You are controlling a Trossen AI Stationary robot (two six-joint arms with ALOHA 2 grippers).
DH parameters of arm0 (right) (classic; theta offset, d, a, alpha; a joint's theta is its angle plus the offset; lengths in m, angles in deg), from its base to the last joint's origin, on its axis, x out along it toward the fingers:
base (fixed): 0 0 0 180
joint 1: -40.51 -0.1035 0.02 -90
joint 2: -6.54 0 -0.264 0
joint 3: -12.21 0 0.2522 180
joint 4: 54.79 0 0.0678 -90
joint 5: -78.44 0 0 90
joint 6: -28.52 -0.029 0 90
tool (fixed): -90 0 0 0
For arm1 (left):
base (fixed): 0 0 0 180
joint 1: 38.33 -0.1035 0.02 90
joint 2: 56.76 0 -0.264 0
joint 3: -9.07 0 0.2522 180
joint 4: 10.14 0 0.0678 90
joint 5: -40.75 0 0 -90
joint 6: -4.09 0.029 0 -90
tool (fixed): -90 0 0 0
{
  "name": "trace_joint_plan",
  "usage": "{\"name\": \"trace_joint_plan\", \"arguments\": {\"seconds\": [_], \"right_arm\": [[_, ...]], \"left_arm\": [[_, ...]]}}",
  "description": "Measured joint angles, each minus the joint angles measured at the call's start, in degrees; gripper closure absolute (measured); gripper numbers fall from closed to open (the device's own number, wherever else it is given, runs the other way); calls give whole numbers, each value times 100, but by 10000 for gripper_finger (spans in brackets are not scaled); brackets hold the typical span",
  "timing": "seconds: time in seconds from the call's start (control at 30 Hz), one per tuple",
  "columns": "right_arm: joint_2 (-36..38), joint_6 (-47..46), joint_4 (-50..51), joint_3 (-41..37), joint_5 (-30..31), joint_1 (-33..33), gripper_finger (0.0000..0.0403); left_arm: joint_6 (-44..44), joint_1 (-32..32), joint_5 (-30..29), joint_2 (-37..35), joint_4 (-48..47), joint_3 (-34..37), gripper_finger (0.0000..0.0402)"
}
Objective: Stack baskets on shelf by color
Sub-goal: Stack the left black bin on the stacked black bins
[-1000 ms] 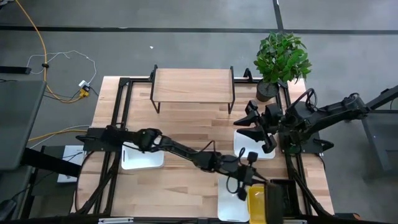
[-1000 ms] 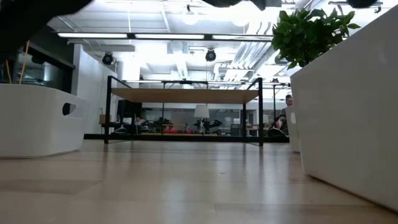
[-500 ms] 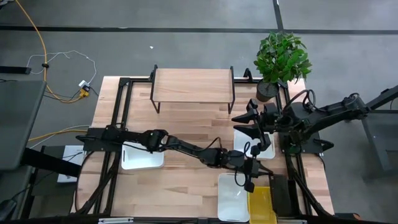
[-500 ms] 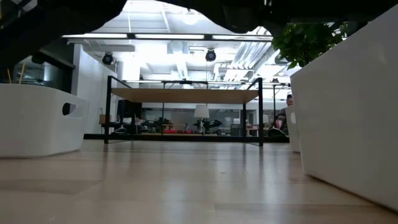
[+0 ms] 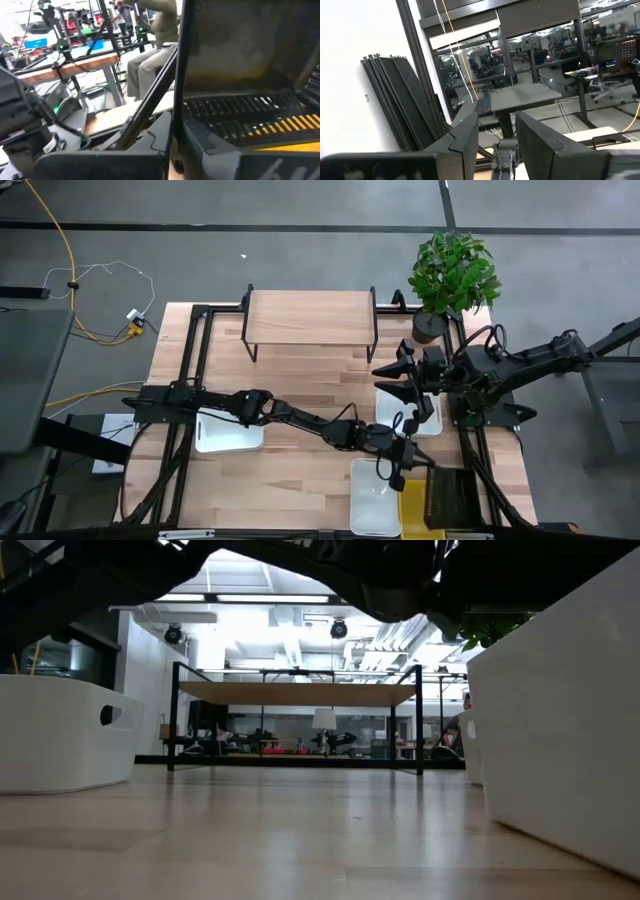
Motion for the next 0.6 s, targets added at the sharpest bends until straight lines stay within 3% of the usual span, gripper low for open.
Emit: {"name": "trace_joint_plan", "arguments": {"seconds": [0.6], "right_arm": [[0, 55, 13, 0, 138, 0, 284]], "left_arm": [[-46, 128, -457, 313, 403, 2, 381]]}}
